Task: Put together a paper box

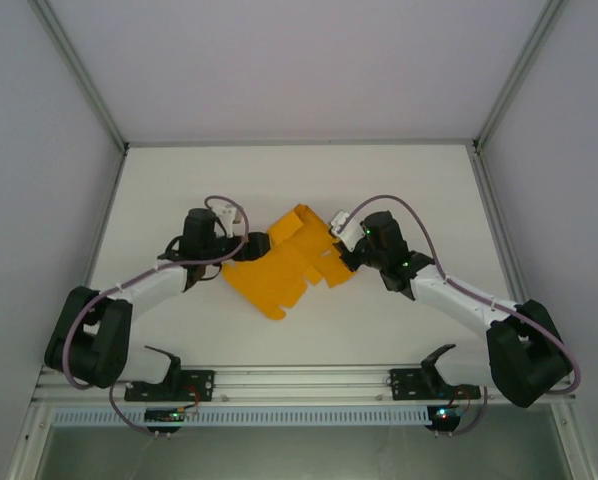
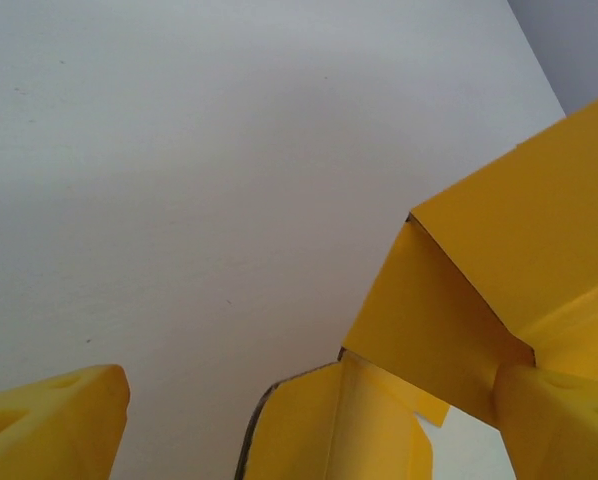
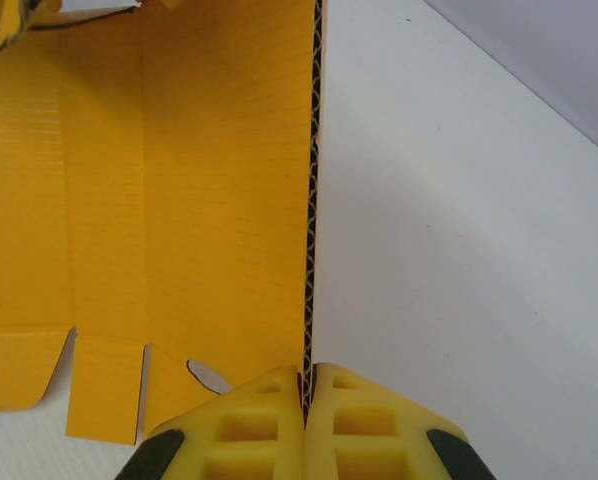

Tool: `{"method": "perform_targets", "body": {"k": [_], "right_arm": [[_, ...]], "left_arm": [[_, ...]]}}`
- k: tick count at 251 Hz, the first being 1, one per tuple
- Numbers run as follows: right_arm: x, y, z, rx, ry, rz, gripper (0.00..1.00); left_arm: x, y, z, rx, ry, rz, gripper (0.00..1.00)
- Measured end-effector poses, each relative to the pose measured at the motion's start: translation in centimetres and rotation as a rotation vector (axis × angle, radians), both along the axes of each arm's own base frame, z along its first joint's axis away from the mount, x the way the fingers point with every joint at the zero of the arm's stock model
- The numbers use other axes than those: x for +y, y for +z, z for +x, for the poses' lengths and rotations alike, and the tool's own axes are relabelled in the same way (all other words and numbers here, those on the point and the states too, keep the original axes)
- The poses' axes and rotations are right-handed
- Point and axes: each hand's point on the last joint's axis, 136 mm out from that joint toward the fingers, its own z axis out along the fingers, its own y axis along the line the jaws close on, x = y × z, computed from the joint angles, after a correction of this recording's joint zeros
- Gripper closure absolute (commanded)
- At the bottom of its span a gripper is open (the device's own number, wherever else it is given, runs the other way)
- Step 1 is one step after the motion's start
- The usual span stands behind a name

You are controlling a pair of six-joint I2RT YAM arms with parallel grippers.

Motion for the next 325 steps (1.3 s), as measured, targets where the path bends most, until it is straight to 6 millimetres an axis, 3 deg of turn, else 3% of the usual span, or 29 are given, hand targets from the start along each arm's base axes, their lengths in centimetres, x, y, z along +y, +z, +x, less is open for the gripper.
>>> {"method": "perform_targets", "body": {"k": [80, 128, 171, 201, 246, 303, 325], "right_arm": [[1.0, 0.5, -0.7, 0.017, 0.059, 0.038, 1.0], [1.1, 0.2, -1.0, 0.029, 0.071, 0.019, 1.0], [1.1, 0.7, -0.8, -0.009, 0.069, -0.06, 1.0], [0.7, 1.6, 0.2, -0.065, 0.045, -0.176, 1.0], [0.7, 2.7, 2.3, -0.192, 0.03, -0.392, 1.0], [1.5, -1.7, 4.4, -0.289, 0.105, -0.76, 1.0], [2.0, -2.4, 5.5, -0.37, 0.13, -0.843, 1.0]], "left_arm": [[-0.8, -1.2, 0.6, -0.016, -0.03, 0.004, 0.45], [-1.1, -1.9, 0.8, -0.007, -0.032, 0.007, 0.53], [-1.0, -1.9, 0.9, -0.011, -0.024, 0.013, 0.32], [-0.3, -1.8, 0.8, -0.006, 0.007, 0.033, 0.0], [2.8, -0.2, 0.2, -0.016, 0.141, 0.13, 0.0], [7.3, 1.4, -0.7, -0.033, 0.306, 0.237, 0.0], [9.1, 1.2, -0.4, -0.021, 0.371, 0.264, 0.01]]}}
